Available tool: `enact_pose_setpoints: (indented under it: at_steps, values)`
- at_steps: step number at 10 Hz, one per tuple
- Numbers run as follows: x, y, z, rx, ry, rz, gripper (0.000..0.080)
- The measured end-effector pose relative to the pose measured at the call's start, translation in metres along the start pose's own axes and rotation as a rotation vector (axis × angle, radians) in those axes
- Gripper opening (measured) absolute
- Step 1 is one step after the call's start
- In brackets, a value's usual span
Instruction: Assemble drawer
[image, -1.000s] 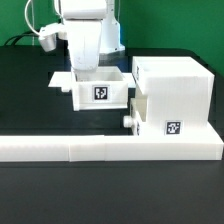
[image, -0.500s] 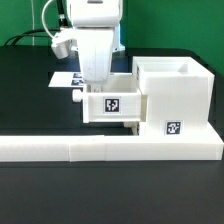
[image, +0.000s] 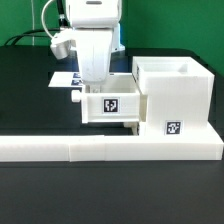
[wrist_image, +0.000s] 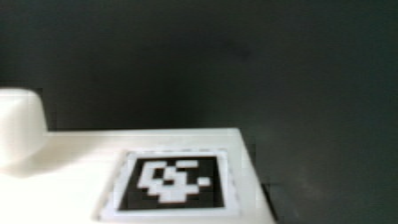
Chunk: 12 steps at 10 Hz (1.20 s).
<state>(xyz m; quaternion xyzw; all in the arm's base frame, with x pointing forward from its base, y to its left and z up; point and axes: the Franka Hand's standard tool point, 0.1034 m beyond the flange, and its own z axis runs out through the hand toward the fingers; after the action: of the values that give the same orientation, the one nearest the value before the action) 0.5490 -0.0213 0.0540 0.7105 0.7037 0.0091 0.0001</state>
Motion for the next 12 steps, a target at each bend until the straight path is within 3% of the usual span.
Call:
enact_pose_setpoints:
  at_steps: [3,5,12]
  values:
    - [0.0063,0.004,-0.0015,0.002,-0.001,-0.001,0.0042]
    - [0.0047,0.0016,-0.0017,0.03,-0.004,0.001,0.0042]
    - [0.0104,0.0026,-0.001,0.012,0.001,-0.009,0.0042]
